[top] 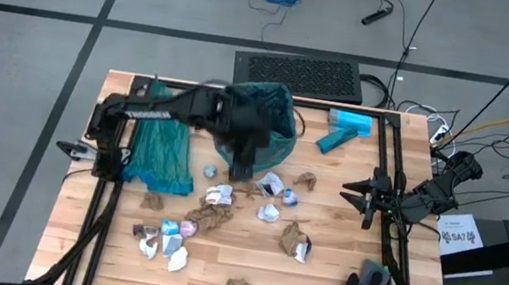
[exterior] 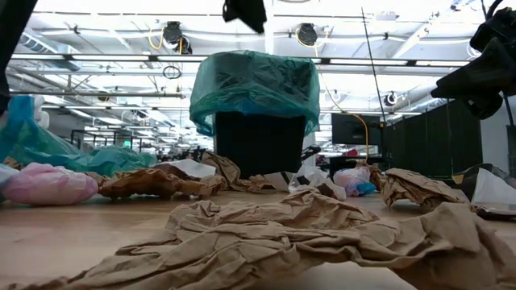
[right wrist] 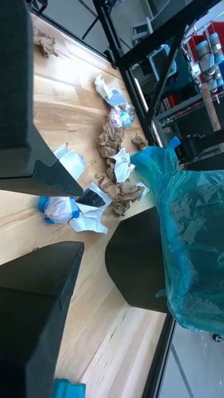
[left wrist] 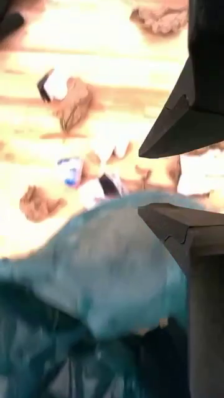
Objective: Place trash/remove bag and relplace
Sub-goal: Put the brown napkin into the blue trash bag inside the black trash bin
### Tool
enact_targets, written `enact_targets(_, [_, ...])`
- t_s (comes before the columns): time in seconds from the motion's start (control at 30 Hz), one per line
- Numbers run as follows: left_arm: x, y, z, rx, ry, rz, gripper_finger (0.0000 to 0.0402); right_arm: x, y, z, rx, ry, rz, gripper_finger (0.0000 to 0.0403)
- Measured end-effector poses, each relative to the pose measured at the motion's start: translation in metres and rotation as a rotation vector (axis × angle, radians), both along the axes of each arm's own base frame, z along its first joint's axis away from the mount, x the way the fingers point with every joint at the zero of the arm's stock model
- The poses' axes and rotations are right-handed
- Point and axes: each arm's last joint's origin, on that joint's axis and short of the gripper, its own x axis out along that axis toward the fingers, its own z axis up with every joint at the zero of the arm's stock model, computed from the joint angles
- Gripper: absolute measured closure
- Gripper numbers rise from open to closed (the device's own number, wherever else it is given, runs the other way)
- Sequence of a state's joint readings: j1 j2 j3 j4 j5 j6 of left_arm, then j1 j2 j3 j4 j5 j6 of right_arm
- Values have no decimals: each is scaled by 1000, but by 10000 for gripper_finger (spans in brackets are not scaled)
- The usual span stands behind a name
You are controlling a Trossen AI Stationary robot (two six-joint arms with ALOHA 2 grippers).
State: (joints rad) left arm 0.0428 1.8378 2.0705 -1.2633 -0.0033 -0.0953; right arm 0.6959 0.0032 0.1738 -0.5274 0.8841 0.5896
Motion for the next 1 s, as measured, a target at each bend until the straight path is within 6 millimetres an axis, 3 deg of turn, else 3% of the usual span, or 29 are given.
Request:
enact_targets(0.3, [1, -96, 3, -28, -96, -150, 267, 0, 0, 0, 0, 0, 0, 282])
enact_targets(0.53, [7, -163, -23, 3, -66, -356, 267, 0, 0, 0, 0, 0, 0, 282])
enact_targets(0.8, [27, -236, -92, -13, 38, -506, 267, 0, 0, 0, 0, 0, 0, 282])
enact_targets(1.0, [37, -269, -150, 2, 131, -528, 267, 0, 0, 0, 0, 0, -1, 282])
